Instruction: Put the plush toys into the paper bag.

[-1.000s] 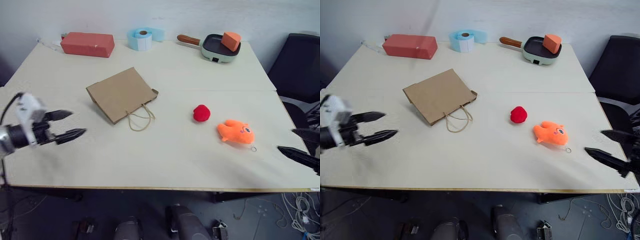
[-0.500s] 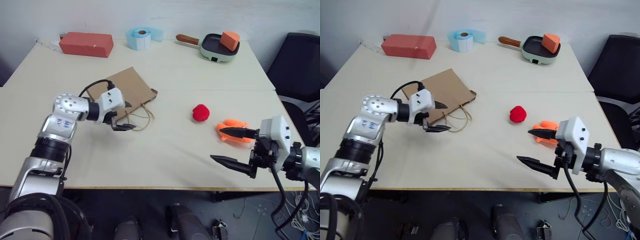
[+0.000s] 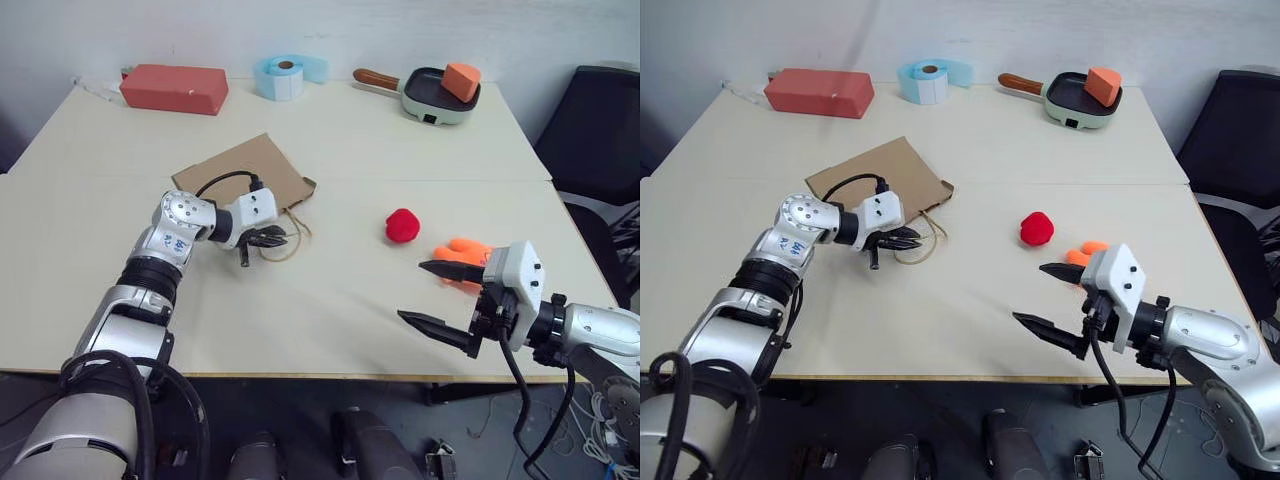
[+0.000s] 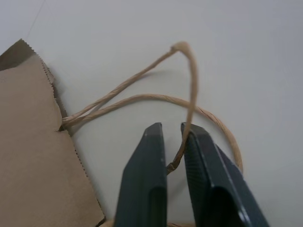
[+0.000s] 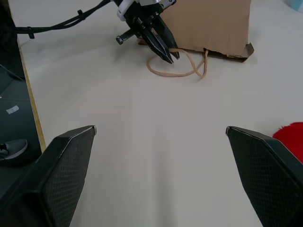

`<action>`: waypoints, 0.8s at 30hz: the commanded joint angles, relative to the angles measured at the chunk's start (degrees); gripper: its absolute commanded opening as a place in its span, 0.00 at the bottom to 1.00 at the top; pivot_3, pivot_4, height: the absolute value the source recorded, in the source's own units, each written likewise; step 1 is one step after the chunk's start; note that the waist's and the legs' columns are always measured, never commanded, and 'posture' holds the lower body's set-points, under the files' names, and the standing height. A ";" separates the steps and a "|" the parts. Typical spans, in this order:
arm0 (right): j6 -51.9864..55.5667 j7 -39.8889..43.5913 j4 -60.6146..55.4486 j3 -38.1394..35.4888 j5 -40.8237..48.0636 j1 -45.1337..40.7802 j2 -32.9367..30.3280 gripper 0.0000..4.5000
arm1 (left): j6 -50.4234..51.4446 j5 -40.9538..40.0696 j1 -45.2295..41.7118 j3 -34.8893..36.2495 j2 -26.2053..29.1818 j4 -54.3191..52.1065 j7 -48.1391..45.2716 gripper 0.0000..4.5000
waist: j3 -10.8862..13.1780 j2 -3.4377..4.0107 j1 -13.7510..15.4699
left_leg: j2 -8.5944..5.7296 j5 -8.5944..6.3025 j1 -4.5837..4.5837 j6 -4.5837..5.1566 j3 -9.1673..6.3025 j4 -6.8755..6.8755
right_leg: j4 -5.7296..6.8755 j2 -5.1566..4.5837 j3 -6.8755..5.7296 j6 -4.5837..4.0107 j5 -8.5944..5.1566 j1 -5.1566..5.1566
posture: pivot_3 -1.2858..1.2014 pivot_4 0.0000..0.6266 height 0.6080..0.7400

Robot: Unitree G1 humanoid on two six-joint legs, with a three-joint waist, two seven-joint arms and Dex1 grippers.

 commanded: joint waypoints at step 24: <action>-7.10 -6.21 29.59 27.86 -17.95 -32.15 27.68 0.00 | 69.63 -42.01 14.96 30.68 -1.81 -56.67 12.08 0.00 | -0.01 0.02 -1.60 | 0.04 0.04 0.05 -0.12 -0.09 0.21 | 0.44 -0.03 -0.04 -0.09 -0.05 -0.09 | 0.52 0.24 1.00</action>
